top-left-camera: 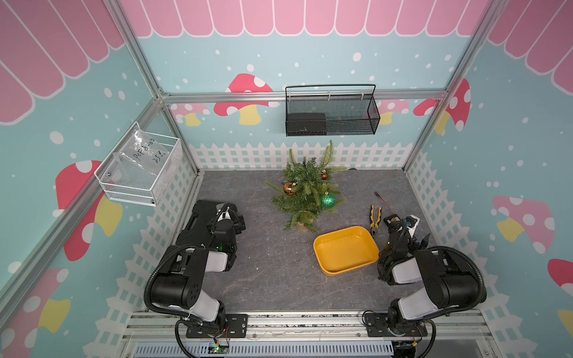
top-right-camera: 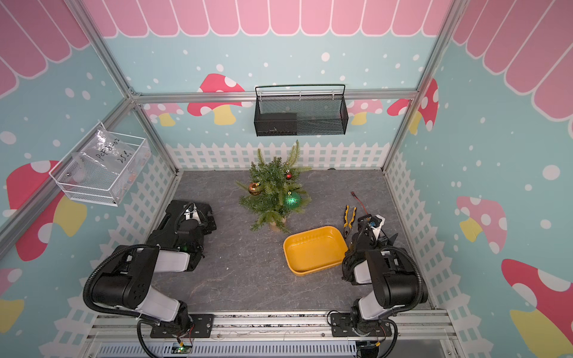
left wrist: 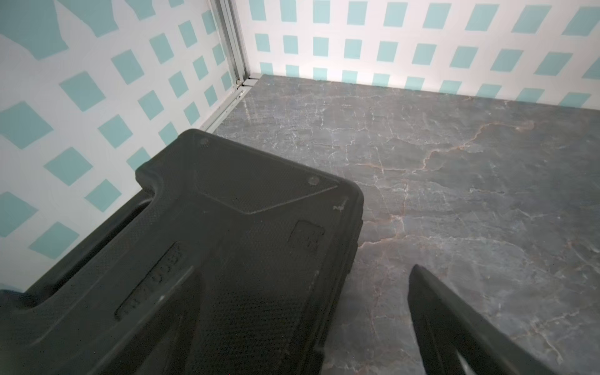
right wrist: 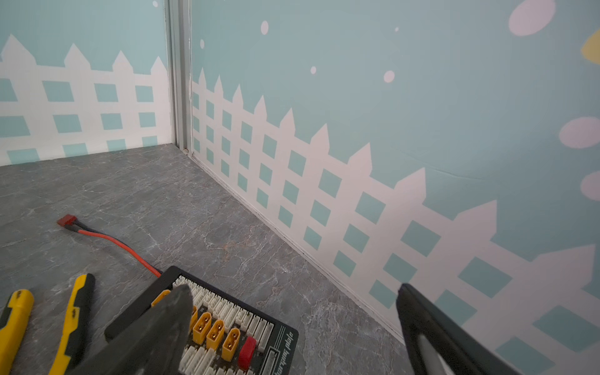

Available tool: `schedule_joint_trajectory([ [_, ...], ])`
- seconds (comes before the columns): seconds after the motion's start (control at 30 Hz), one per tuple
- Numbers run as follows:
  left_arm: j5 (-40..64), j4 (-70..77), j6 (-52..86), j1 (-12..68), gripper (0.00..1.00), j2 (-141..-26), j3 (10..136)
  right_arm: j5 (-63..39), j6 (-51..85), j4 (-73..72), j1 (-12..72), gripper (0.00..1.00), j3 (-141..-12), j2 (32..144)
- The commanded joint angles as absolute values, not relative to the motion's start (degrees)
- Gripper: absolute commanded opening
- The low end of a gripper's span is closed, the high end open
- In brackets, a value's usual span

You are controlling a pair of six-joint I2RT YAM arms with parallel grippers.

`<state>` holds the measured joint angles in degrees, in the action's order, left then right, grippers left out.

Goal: Decorate the small christmas tree with ornaments
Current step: Reset both arms

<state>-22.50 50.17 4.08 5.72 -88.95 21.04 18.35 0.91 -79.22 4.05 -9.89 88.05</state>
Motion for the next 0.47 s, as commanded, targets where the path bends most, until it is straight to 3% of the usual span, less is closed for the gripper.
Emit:
schedule_joint_trajectory([
  [0.0, -23.3, 54.2, 2.1, 5.9, 0.99, -89.1, 21.5, 17.1, 0.2, -78.5, 3.8, 0.99, -10.1, 87.6],
  [0.43, -23.9, 54.8, 2.1, 6.2, 0.99, -88.8, 21.0, 14.8, 1.2, -78.4, 2.0, 1.00, -10.3, 87.9],
])
